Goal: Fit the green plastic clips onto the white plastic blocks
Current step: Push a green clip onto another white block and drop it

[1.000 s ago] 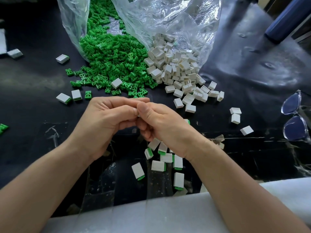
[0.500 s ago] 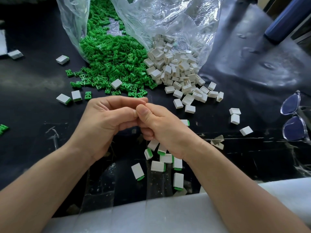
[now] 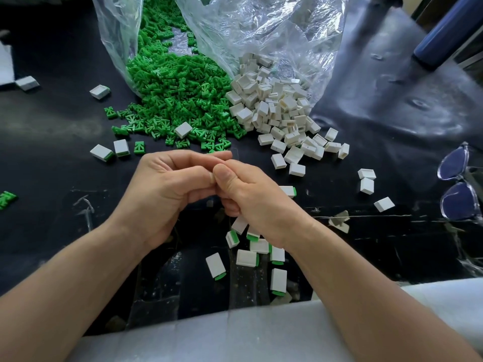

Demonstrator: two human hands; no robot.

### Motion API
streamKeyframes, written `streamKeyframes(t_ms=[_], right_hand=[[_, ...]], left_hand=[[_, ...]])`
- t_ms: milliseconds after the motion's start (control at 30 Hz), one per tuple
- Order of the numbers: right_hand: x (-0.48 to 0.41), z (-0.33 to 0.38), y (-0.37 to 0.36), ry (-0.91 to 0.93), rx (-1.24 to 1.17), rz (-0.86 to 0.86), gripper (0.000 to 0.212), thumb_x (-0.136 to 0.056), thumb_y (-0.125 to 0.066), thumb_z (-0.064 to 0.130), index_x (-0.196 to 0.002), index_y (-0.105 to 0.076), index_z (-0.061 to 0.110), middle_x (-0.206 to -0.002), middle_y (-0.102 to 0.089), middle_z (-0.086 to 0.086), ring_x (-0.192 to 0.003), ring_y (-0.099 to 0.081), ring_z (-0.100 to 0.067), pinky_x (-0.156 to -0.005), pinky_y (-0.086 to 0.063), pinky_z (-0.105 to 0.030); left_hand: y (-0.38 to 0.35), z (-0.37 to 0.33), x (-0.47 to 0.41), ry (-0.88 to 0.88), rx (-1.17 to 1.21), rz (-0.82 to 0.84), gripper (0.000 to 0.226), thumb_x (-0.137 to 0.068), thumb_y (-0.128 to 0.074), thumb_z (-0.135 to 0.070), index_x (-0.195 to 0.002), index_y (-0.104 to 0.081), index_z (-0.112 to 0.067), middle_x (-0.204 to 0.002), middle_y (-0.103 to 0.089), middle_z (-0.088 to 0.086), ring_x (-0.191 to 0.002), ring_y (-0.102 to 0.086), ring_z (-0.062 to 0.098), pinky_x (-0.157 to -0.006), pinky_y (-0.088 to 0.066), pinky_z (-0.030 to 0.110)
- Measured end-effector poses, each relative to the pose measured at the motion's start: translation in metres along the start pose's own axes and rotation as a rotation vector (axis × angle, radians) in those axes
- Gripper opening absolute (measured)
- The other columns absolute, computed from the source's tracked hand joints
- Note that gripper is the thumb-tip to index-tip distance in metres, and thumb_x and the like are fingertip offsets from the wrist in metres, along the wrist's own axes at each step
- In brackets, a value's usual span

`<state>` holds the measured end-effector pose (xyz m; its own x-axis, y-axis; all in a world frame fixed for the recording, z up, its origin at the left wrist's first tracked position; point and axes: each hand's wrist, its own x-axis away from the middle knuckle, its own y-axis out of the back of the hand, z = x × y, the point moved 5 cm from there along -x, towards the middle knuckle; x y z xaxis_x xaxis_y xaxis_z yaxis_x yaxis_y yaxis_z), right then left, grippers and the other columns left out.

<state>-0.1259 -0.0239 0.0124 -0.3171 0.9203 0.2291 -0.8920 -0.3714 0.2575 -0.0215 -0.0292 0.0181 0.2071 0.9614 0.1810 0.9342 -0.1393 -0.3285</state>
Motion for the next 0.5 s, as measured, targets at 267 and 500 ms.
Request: streamKeyframes(t_ms=[267, 500], right_hand=[[0.0000, 0.0014, -0.0001, -0.062, -0.382, 0.109, 0.045, -0.100, -0.029, 0.034, -0.071, -0.041, 0.001, -0.057, -0.030, 0.000, -0.050, -0.025, -0.010, -0.051, -0.020, -0.025], [-0.0019, -0.0018, 0.0061, -0.133, -0.512, 0.145, 0.045, -0.098, -0.027, 0.042, -0.072, -0.047, 0.011, -0.047, -0.037, 0.004, -0.041, -0.030, -0.008, -0.043, -0.025, -0.020]], left_hand=[[0.0040, -0.0012, -0.0038, -0.021, -0.059, 0.045, 0.018, -0.061, -0.067, -0.004, -0.074, -0.076, -0.010, -0.070, -0.071, 0.014, -0.056, -0.068, 0.023, -0.058, -0.055, 0.025], [-0.0010, -0.0020, -0.0015, -0.035, -0.048, 0.113, 0.018, -0.066, -0.070, -0.014, -0.083, -0.077, -0.015, -0.076, -0.074, 0.010, -0.062, -0.070, 0.020, -0.062, -0.056, 0.025]])
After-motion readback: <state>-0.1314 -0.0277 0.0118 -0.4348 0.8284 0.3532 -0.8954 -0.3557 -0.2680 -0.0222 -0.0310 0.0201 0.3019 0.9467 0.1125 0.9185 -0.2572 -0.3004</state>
